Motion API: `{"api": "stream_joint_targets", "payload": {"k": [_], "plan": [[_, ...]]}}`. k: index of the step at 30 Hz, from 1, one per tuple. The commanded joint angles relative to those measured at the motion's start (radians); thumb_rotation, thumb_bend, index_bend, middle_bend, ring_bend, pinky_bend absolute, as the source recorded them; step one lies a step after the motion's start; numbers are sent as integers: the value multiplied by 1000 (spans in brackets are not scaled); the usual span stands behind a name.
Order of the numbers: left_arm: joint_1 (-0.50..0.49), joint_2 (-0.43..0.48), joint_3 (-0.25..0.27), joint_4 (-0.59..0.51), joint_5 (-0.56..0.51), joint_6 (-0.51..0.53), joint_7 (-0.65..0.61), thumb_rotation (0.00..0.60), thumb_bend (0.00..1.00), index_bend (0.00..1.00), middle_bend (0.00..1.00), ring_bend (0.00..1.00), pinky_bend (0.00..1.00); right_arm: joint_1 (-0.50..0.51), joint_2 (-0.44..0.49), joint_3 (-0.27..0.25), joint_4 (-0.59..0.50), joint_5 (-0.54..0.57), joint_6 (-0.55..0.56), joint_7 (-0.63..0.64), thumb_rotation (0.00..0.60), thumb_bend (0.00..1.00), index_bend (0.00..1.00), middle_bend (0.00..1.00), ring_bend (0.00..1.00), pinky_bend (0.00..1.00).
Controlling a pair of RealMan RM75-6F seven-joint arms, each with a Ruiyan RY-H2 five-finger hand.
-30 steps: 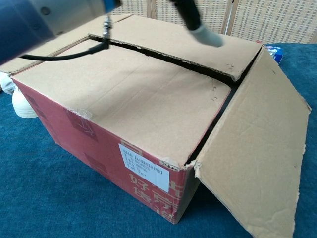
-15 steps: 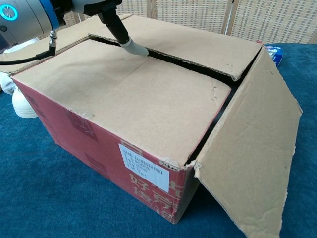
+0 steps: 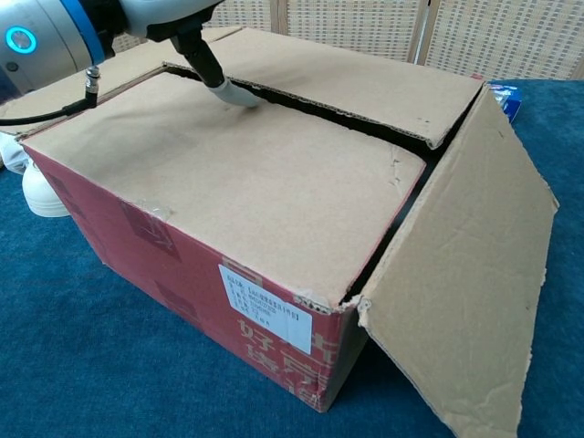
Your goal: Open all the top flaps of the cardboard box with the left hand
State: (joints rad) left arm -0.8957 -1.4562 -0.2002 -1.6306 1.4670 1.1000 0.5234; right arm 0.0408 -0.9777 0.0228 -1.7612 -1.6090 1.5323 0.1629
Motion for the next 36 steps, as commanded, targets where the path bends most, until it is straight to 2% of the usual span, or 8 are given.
{"api": "stream_joint_targets", "payload": {"k": [1,21,27,36], "plan": [[-9,-11,-5,14,-9,-11,14,600,56,50,0,0,8,2,0,1,1,2,-3,2,600,0,0,0,0,0],[-45,-130,-47,140,-39,17,51,600,58,61,0,0,10,5,1,6,8,14,-5,22,600,0,0,0,0,0],[-53,-117,-69,139,-20,41,35,600,59,62,0,0,12,6,5,8,11,18,-7,36,600,0,0,0,0,0],[-89,-64,-130,114,-14,50,63,600,60,66,0,0,12,11,9,13,19,37,-22,58,600,0,0,0,0,0]]}}
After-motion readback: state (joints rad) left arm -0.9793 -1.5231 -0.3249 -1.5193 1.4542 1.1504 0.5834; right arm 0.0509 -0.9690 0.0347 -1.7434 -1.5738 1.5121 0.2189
